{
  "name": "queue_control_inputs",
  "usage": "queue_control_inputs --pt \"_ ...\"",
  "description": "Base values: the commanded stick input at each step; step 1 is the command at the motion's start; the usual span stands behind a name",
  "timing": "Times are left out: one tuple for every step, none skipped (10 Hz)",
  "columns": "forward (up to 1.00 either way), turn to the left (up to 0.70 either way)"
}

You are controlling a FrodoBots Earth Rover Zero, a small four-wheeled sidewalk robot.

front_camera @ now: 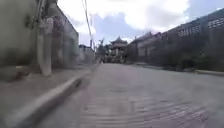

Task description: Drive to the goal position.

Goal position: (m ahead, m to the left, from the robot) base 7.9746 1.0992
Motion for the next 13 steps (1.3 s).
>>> queue_control_inputs --pt "1.0 -0.02" --pt "1.0 -0.02" --pt "1.0 -0.02" --pt "1.0 -0.02" --pt "1.0 -0.02" --pt "1.0 -0.02" --pt "1.0 -0.02" --pt "1.0 -0.02" --pt "1.0 -0.02" --pt "1.0 -0.06" --pt "1.0 -0.32" --pt "1.0 -0.37" --pt "1.0 -0.22"
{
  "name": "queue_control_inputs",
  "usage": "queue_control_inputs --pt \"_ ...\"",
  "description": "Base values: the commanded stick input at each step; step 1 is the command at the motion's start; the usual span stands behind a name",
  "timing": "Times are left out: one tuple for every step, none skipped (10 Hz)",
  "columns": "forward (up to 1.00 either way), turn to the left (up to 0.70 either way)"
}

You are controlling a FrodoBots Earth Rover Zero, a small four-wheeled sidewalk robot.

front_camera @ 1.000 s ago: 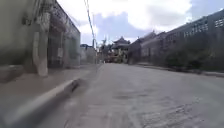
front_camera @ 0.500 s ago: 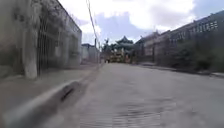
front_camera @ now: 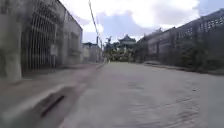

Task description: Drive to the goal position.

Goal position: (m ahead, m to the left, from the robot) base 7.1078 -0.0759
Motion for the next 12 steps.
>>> queue_control_inputs --pt "1.0 0.0" --pt "1.0 0.0" --pt "1.0 0.0" --pt "1.0 0.0" --pt "1.0 0.0" --pt "1.0 0.0" --pt "1.0 0.0" --pt "1.0 0.0" --pt "1.0 0.0" --pt "1.0 0.0" --pt "1.0 0.0" --pt "1.0 0.0"
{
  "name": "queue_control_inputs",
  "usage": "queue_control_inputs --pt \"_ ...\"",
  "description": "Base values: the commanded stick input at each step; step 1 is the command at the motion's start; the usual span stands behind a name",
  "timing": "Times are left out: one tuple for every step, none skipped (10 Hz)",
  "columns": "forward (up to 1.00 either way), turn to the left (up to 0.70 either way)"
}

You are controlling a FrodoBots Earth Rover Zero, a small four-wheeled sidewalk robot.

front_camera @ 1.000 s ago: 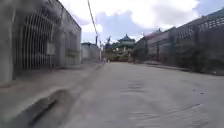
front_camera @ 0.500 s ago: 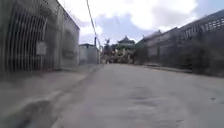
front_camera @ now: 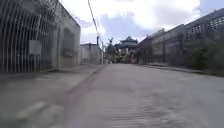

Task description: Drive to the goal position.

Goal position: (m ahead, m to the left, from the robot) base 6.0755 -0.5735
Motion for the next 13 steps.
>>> queue_control_inputs --pt "1.0 0.0" --pt "1.0 0.0" --pt "1.0 0.0" --pt "1.0 0.0" --pt "1.0 -0.36" --pt "1.0 -0.4" --pt "1.0 -0.4" --pt "1.0 -0.4" --pt "1.0 -0.39" --pt "1.0 -0.18" --pt "1.0 -0.04" --pt "1.0 0.0" --pt "1.0 0.0"
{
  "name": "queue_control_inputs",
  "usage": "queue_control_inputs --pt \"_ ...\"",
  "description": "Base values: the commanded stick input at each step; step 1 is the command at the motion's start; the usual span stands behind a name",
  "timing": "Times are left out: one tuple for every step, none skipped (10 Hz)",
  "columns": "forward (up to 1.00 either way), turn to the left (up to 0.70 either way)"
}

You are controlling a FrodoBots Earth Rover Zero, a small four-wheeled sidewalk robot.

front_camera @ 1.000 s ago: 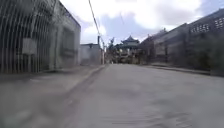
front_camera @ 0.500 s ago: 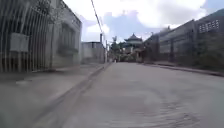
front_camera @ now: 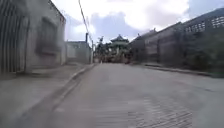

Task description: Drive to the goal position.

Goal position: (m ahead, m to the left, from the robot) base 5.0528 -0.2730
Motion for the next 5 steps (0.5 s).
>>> queue_control_inputs --pt "1.0 0.0" --pt "1.0 0.0" --pt "1.0 0.0" --pt "1.0 0.0" --pt "1.0 0.0"
